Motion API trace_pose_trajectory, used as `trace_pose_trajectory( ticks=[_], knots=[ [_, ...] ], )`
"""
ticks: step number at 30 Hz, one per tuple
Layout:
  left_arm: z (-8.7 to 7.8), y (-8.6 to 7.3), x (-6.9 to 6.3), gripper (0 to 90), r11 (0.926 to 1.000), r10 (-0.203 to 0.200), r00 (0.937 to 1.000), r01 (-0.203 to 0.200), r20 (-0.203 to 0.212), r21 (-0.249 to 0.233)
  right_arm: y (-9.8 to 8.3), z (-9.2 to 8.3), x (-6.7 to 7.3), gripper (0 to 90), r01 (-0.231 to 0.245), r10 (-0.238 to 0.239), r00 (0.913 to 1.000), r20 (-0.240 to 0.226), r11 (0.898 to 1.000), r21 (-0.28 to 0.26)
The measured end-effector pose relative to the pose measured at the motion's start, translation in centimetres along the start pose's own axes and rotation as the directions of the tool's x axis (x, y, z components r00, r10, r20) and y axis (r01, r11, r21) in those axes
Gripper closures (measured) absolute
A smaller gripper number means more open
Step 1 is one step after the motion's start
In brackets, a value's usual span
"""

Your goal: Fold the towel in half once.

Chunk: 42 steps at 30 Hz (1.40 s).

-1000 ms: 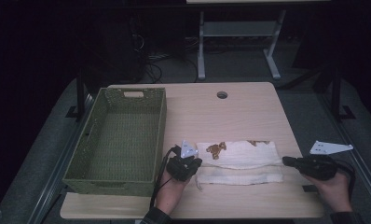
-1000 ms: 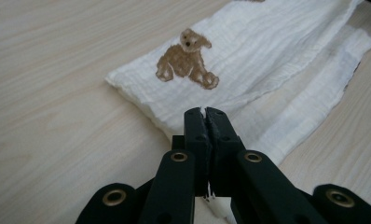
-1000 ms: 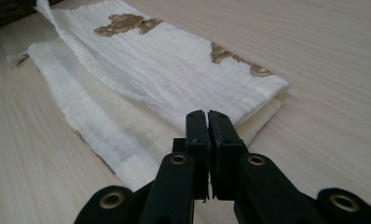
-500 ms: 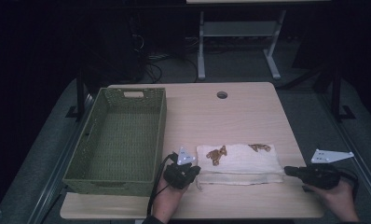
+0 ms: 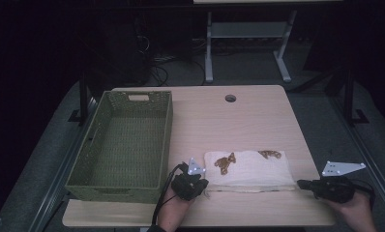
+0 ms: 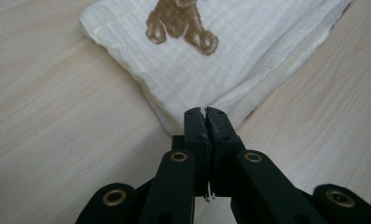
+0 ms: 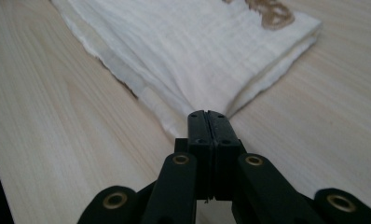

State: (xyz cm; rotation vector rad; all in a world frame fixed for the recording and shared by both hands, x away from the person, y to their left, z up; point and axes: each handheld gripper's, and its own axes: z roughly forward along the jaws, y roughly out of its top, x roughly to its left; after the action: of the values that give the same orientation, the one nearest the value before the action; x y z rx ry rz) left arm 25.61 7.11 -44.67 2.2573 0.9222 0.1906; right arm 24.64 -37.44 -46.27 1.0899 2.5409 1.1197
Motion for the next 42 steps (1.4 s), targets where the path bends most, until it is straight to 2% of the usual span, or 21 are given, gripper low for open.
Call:
trace_pose_trajectory(
  ticks=[1,6,11,14,15,16,19,24,26,30,32,37,39,42],
  knots=[
    [0.0,0.0,0.0,86.4,1.0000,-0.005,1.0000,0.005,0.003,-0.006,-0.1,0.0,-0.1,86.5,-0.006,0.006,1.0000,-0.003,1.000,0.004],
    [-0.5,0.6,-0.1,75.3,0.9987,-0.007,0.9999,0.008,0.015,-0.051,0.2,-0.4,-0.3,81.7,-0.022,0.020,0.9993,-0.030,0.999,-0.044],
    [-0.5,1.5,0.1,64.2,0.9972,-0.006,0.9997,0.008,0.022,-0.074,1.0,-0.1,-0.5,77.3,-0.010,0.009,0.9996,-0.026,0.998,-0.056],
    [-0.2,2.8,0.5,59.8,0.9958,0.005,1.0000,-0.005,0.001,-0.092,2.2,0.5,-0.8,74.4,-0.008,0.008,1.0000,-0.006,0.997,-0.077],
    [-0.2,2.8,0.5,59.0,0.9958,0.005,1.0000,-0.005,0.001,-0.092,2.2,0.5,-0.8,74.4,-0.008,0.008,1.0000,-0.006,0.997,-0.077],
    [0.3,3.5,1.0,58.6,0.9952,0.009,0.9999,-0.010,-0.013,-0.097,2.8,0.9,-1.2,72.8,-0.002,0.004,0.9998,0.018,0.997,-0.077],
    [0.9,4.4,2.0,57.9,0.9936,-0.005,0.9996,0.002,-0.027,-0.113,3.7,1.5,-1.8,72.8,0.008,-0.005,0.9993,0.037,0.998,-0.069],
    [2.3,5.7,3.3,57.9,0.9936,0.011,0.9984,-0.017,-0.055,-0.112,5.5,2.7,-3.3,72.4,0.011,-0.006,0.9975,0.070,0.997,-0.075],
    [2.8,6.2,3.7,57.9,0.9936,0.020,0.9972,-0.028,-0.072,-0.109,6.2,3.4,-4.1,72.4,0.008,-0.002,0.9967,0.081,0.997,-0.073],
    [3.6,7.0,4.4,57.9,0.9934,0.005,0.9968,-0.014,-0.080,-0.114,7.2,4.9,-5.5,72.4,-0.014,0.019,0.9958,0.089,0.998,-0.064],
    [3.9,7.3,4.9,58.0,0.9923,-0.015,0.9967,0.005,-0.079,-0.124,7.5,5.6,-6.1,72.4,-0.029,0.034,0.9954,0.090,0.998,-0.058],
    [4.5,7.5,5.9,58.0,0.9935,-0.032,0.9951,0.021,-0.094,-0.112,7.4,6.9,-7.0,72.9,-0.045,0.047,0.9951,0.088,0.999,-0.021],
    [4.6,7.5,6.1,58.0,0.9938,-0.035,0.9946,0.025,-0.098,-0.109,7.2,7.1,-6.9,75.2,-0.027,0.028,0.9954,0.092,1.000,-0.011],
    [4.8,7.3,6.5,58.0,0.9949,-0.036,0.9941,0.026,-0.102,-0.098,7.1,7.2,-6.9,82.5,-0.027,0.029,0.9972,0.069,0.999,-0.019]
  ],
)
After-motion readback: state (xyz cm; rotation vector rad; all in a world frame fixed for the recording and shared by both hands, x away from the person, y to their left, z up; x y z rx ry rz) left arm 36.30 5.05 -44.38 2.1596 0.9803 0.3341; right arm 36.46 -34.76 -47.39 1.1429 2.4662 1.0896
